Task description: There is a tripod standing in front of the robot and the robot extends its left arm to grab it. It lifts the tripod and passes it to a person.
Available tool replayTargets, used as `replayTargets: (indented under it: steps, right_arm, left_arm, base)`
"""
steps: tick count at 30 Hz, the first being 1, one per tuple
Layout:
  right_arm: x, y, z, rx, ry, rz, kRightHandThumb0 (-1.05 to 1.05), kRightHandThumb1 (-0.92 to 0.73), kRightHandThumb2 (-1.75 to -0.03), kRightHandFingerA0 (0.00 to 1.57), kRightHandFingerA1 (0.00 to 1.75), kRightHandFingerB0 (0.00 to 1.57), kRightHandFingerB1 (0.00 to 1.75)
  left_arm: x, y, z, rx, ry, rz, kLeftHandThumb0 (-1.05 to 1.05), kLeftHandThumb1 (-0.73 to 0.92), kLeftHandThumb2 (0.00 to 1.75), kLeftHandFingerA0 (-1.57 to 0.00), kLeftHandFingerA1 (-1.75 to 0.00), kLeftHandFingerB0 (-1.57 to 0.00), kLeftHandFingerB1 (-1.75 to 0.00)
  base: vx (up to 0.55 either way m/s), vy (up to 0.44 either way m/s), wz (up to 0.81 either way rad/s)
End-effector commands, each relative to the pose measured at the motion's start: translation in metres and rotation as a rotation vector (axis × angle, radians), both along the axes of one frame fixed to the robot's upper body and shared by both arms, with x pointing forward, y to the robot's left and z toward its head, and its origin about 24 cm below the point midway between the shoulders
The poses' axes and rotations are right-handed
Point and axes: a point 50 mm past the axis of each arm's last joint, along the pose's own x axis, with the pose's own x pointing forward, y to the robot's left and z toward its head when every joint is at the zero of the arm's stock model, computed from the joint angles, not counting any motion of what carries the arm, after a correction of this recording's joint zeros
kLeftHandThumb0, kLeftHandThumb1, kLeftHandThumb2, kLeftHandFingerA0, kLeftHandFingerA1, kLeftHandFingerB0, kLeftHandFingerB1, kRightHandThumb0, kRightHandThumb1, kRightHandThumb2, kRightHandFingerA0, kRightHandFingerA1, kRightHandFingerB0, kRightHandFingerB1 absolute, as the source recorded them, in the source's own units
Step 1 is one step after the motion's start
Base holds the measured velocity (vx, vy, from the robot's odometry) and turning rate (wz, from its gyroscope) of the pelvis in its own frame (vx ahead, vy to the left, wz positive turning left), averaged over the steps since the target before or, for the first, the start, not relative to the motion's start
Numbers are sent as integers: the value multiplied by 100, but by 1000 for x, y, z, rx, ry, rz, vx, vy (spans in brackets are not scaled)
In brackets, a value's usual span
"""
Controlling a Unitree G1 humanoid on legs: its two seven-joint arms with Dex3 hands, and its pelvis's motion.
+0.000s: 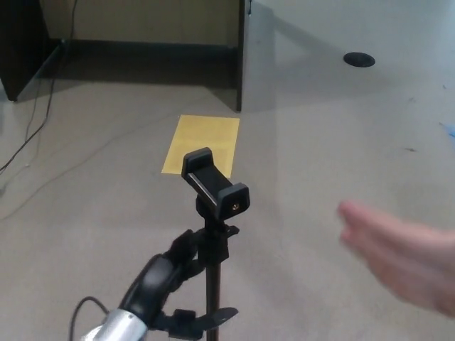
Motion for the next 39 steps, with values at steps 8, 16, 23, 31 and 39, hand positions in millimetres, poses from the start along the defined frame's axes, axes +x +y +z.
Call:
replayTargets:
  steps: [8, 16, 23, 31, 39]
  right_arm:
    - [-7, -1, -1, -6, 0, 2, -40, -73, -62, 61, 40, 45, 35]
    - [-4, 0, 1, 4, -22, -8, -40, -73, -62, 67, 42, 46, 36]
    - [2, -1, 4, 17, -21, -10, -40, -73, -62, 68, 44, 46, 36]
    - [5, -3, 6, -7, -23, 8, -44, -74, -62, 64, 41, 46, 36]
    - [8, -3, 7, -8, -23, 13, -42, -75, -62, 64, 41, 45, 36]
  left_arm:
    - [17, -20, 1, -52, 131, 57, -58, 38, 68, -16, -44, -5, -24]
    - [32, -20, 8, -85, 164, 112, -29, 32, 87, -6, -49, 0, -47]
    - [37, -28, 13, -150, 159, 122, -43, 45, 62, -31, -44, -9, -30]
    - [32, -39, 13, -199, 76, 113, 5, 86, 65, -103, -76, -82, -58]
    - [28, -42, 15, -253, 39, 98, 10, 89, 70, -85, -143, -72, -111]
  base:
    - [0, 0, 0]
    - [0, 0, 0]
    - [0, 0, 0]
    - [0, 0, 0]
    - [0, 0, 0]
